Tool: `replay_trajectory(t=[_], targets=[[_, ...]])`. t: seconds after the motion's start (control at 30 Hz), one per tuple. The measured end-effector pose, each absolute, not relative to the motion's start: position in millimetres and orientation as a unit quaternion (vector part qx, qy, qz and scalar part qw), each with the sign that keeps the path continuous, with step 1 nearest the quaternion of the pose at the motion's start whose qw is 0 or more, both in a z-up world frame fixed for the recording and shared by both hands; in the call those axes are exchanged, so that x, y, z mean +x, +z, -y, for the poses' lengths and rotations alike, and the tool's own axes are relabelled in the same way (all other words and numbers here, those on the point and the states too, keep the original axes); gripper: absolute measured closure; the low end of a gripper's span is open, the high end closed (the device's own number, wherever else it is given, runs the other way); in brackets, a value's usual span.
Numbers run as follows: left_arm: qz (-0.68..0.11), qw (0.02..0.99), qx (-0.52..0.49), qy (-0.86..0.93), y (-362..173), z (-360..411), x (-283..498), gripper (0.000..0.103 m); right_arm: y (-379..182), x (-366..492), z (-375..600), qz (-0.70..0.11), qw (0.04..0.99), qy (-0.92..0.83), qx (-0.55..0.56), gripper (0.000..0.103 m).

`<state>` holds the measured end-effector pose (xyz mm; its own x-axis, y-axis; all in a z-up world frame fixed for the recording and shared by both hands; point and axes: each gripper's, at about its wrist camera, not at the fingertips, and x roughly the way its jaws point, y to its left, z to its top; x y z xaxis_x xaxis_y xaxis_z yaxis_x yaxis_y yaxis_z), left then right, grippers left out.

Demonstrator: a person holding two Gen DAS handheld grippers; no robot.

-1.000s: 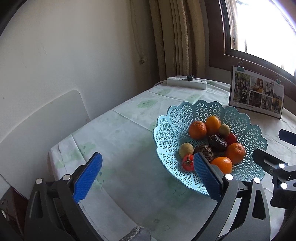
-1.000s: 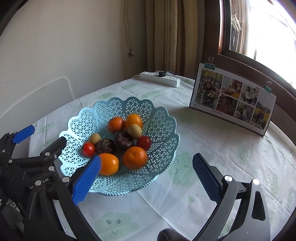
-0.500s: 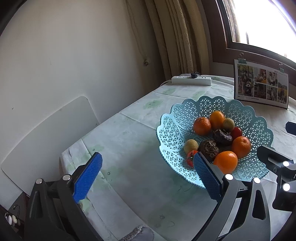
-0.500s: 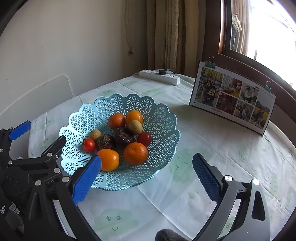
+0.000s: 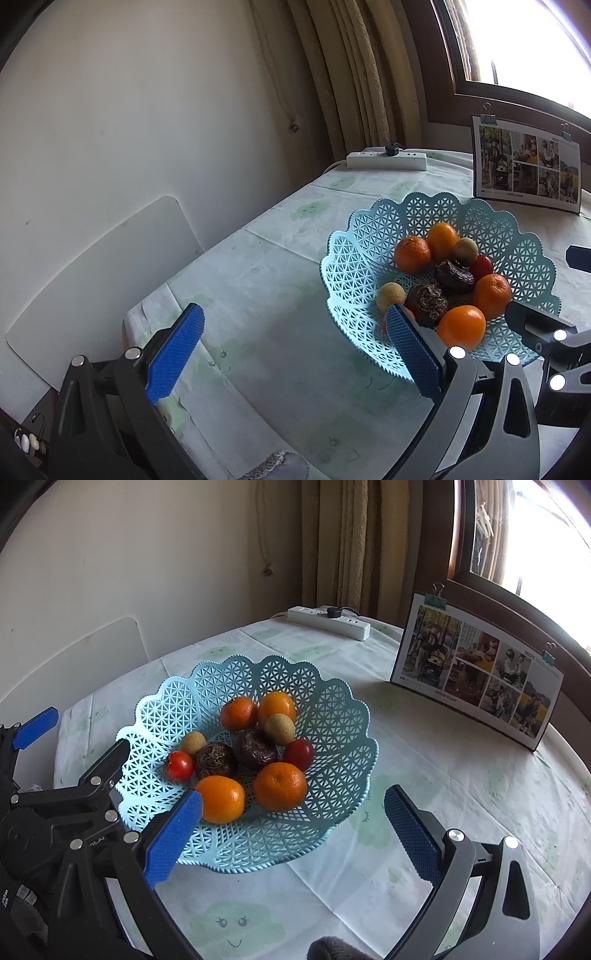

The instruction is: Organize fruits

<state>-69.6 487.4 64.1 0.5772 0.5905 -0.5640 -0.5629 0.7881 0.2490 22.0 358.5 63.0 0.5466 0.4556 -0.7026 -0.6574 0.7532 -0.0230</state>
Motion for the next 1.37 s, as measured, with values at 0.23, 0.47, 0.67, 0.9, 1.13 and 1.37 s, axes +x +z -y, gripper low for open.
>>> replay_trajectory(t=[0.23, 0.47, 0.67, 0.9, 1.13, 1.37], targets=[[-0.325, 0.889, 0.023, 0.322, 64.3, -489.1, -67.5, 0.003, 59.9, 24.2, -363.8, -0.365, 0.860, 0.327, -0.144, 0.005], [-0.326, 0.888, 0.025, 0.324, 63.3, -490.3, -65.5, 0.003, 56.9, 31.5, -365.5, -0.383, 0.853, 0.329, -0.130, 0.005], [-0.327, 0.887, 0.027, 0.324, 62.8, -490.9, -64.3, 0.003, 55.2, 33.3, -367.4, -0.384, 0.853, 0.327, -0.137, 0.005], [-0.327, 0.887, 0.027, 0.325, 62.8, -490.2, -64.0, 0.003, 55.5, 35.7, -365.1, -0.378, 0.854, 0.333, -0.132, 0.005], [-0.326, 0.888, 0.027, 0.324, 64.5, -485.8, -64.0, 0.003, 57.2, 37.6, -359.1, -0.381, 0.857, 0.320, -0.134, 0.005], [-0.323, 0.895, 0.026, 0.306, 73.2, -463.1, -64.4, 0.003, 60.3, 36.5, -324.6, -0.386, 0.866, 0.293, -0.125, 0.005]])
